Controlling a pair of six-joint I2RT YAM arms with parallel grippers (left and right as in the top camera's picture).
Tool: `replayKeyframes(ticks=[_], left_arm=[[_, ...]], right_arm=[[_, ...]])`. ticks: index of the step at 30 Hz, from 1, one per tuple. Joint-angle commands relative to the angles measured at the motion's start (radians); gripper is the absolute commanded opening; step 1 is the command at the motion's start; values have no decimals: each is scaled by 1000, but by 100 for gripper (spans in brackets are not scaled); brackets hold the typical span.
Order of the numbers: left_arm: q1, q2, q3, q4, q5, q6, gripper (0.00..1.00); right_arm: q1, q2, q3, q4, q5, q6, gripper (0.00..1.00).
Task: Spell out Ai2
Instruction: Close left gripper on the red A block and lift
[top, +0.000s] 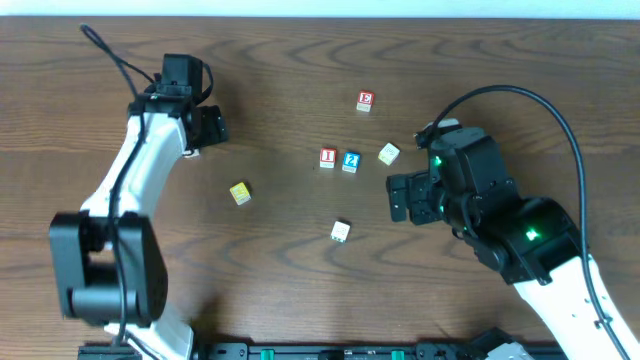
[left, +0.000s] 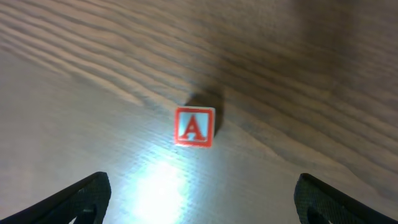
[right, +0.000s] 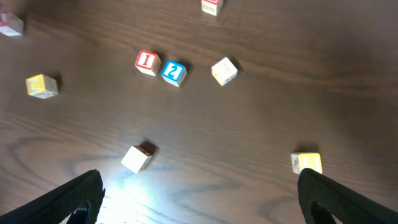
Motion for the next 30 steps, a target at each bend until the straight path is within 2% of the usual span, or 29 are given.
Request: replayKeyframes(ticks=[1,10,14,19,30], left_arm=[[25,67,31,-3,54,-1,96],[77,155,32,40,127,-14,96],[90,171,32,71,156,-14,100],[91,192,32,73,155,-14,78],[91,192,32,70,113,-14,59]], right_arm=[[-20,19,0,0,4,-28,99],[-26,46,0,-1,4,-29,99],[-26,46,0,-1,4,-32,99],[-26,46,0,0,4,-32,99],[-26,46,0,0,3,-32,99]])
